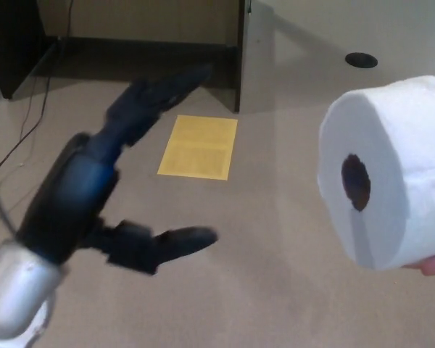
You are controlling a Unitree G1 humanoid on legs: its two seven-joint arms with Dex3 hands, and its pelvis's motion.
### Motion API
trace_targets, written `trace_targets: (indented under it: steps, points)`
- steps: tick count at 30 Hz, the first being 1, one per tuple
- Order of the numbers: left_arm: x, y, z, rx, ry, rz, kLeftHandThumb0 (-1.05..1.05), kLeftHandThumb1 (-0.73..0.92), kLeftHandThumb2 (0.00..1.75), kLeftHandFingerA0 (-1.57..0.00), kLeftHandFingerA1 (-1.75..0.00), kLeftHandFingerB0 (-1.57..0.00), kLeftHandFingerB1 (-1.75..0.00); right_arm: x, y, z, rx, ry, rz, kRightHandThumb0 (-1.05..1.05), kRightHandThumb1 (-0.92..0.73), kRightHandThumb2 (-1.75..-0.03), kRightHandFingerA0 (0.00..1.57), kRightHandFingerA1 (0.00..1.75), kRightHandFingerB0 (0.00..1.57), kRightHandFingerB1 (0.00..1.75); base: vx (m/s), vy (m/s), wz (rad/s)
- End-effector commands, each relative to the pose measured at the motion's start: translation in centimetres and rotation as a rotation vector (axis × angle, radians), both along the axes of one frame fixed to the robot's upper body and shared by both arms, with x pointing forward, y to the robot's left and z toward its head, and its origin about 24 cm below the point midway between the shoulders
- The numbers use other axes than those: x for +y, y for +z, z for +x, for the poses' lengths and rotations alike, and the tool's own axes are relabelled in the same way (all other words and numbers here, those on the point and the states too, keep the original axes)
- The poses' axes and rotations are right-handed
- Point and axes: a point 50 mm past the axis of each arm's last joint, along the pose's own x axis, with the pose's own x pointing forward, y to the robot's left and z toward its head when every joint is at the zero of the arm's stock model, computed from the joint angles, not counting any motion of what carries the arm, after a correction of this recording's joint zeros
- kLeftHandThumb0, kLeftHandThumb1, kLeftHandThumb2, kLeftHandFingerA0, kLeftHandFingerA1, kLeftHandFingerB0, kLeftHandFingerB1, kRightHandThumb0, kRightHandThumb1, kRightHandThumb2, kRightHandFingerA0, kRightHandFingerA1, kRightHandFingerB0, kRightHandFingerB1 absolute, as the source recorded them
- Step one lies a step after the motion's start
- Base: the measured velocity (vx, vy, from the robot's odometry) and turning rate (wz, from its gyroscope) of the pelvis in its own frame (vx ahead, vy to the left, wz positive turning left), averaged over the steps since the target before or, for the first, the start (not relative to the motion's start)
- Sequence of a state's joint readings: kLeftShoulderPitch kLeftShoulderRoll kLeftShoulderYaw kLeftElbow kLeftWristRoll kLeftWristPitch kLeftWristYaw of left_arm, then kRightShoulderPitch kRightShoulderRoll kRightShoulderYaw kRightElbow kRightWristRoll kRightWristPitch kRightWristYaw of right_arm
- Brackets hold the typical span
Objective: A person is holding a toilet paper roll and the robot extends its left hand to grab the roll by inserting its thumb into the gap in the middle and brings its hand down by its side. Then it extends its arm again to hand the toilet paper roll back to the person.
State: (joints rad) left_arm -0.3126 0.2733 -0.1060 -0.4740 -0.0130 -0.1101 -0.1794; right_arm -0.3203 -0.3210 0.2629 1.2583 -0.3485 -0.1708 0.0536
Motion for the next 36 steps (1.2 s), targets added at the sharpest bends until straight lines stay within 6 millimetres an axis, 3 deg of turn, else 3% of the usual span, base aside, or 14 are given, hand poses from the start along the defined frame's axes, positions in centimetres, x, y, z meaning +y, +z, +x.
trace_targets:
  steps: [1, 4, 5, 7, 9, 10, 11, 14, 15, 16, 22, 26, 33, 36]
  points:
    - [-2.7, 1.3, 1.6, 0.076, -0.038, 0.044, -0.26, 0.22, 0.80, -0.01, -0.49, 0.00, -0.48, -1.5, 0.6, 0.0, 0.016, 0.001, -0.032, -0.46, -0.56, -0.86, 0.62, 0.70, 0.28, 0.48, 0.00, 0.000, 0.00]
    - [-3.9, 1.9, 2.2, 0.070, -0.015, 0.073, -0.28, 0.23, 0.81, 0.00, -0.49, 0.00, -0.48, -1.3, 0.5, -0.2, 0.016, 0.001, -0.016, -0.38, -0.70, -0.60, 0.66, 0.74, 0.36, 0.36, 0.00, 0.000, 0.00]
    - [-4.2, 2.1, 2.4, 0.074, -0.022, 0.068, -0.29, 0.24, 0.82, -0.01, -0.49, 0.00, -0.48, -1.3, 0.5, -0.2, 0.019, -0.001, -0.017, -0.45, -0.56, -0.87, 0.65, 0.76, 0.31, 0.49, 0.00, 0.000, 0.00]
    - [-4.7, 2.5, 2.9, 0.068, -0.030, 0.055, -0.28, 0.23, 0.81, -0.01, -0.49, 0.00, -0.48, -1.4, 0.5, -0.2, 0.019, -0.004, -0.018, -0.38, -0.69, -0.60, 0.66, 0.72, 0.37, 0.36, 0.00, 0.000, 0.00]
    - [-5.3, 3.1, 3.5, 0.057, -0.008, 0.064, -0.50, 0.37, 0.61, -0.17, -0.39, -0.12, -0.33, -1.5, 0.6, -0.2, 0.020, 0.001, -0.016, -0.45, -0.57, -0.86, 0.62, 0.72, 0.29, 0.48, 0.00, 0.000, 0.00]
    - [-5.4, 3.4, 3.9, 0.036, 0.008, 0.074, -0.53, 0.38, 0.63, -0.21, -0.41, -0.12, -0.33, -1.5, 0.6, -0.2, 0.020, 0.003, -0.018, -0.39, -0.70, -0.60, 0.63, 0.64, 0.36, 0.35, 0.00, 0.000, 0.00]
    - [-5.5, 3.7, 4.3, 0.017, 0.026, 0.083, -0.55, 0.38, 0.64, -0.22, -0.40, -0.13, -0.34, -1.5, 0.7, 0.0, 0.018, 0.003, -0.021, -0.46, -0.57, -0.86, 0.60, 0.68, 0.29, 0.48, 0.00, 0.000, 0.00]
    - [-5.7, 4.2, 4.8, 0.009, 0.053, 0.087, -0.54, 0.38, 0.64, -0.24, -0.41, -0.14, -0.33, -1.4, 0.9, 0.5, 0.019, 0.004, -0.021, -0.39, -0.71, -0.60, 0.64, 0.63, 0.34, 0.33, 0.00, 0.000, 0.00]
    - [-5.8, 4.3, 5.0, 0.008, 0.052, 0.081, -0.55, 0.37, 0.64, -0.24, -0.41, -0.13, -0.34, -1.4, 0.9, 0.4, 0.022, 0.009, -0.022, -0.45, -0.57, -0.86, 0.59, 0.67, 0.28, 0.47, 0.00, 0.000, 0.00]
    - [-5.9, 4.3, 5.0, 0.006, 0.048, 0.078, -0.25, 0.20, 0.81, -0.10, -0.51, -0.07, -0.50, -1.4, 0.9, 0.4, 0.022, 0.015, -0.028, -0.39, -0.70, -0.60, 0.63, 0.64, 0.34, 0.34, 0.00, 0.000, 0.00]
    - [-6.8, 3.8, 4.8, 0.017, 0.022, 0.067, -0.24, 0.22, 0.81, -0.09, -0.51, -0.07, -0.50, -1.4, 0.6, 0.1, 0.034, 0.010, -0.024, -0.45, -0.56, -0.86, 0.60, 0.68, 0.28, 0.48, 0.00, 0.000, 0.00]
    - [-7.0, 3.2, 4.5, 0.016, 0.031, 0.077, -0.23, 0.22, 0.81, -0.10, -0.51, -0.07, -0.50, -1.2, 0.4, -0.2, 0.040, 0.023, -0.021, -0.38, -0.70, -0.60, 0.65, 0.65, 0.36, 0.35, 0.00, 0.000, 0.00]
    - [-6.9, 2.4, 4.1, 0.042, 0.031, 0.093, -0.51, 0.37, 0.62, -0.20, -0.40, -0.13, -0.33, -1.2, 0.3, -0.4, 0.053, 0.028, -0.029, -0.39, -0.70, -0.60, 0.64, 0.58, 0.36, 0.34, 0.00, 0.000, 0.00]
    - [-6.6, 2.3, 4.2, 0.036, 0.044, 0.110, -0.57, 0.38, 0.65, -0.22, -0.41, -0.12, -0.33, -1.2, 0.7, 0.2, 0.042, 0.021, -0.018, -0.45, -0.57, -0.87, 0.58, 0.67, 0.28, 0.48, 0.00, 0.000, 0.00]
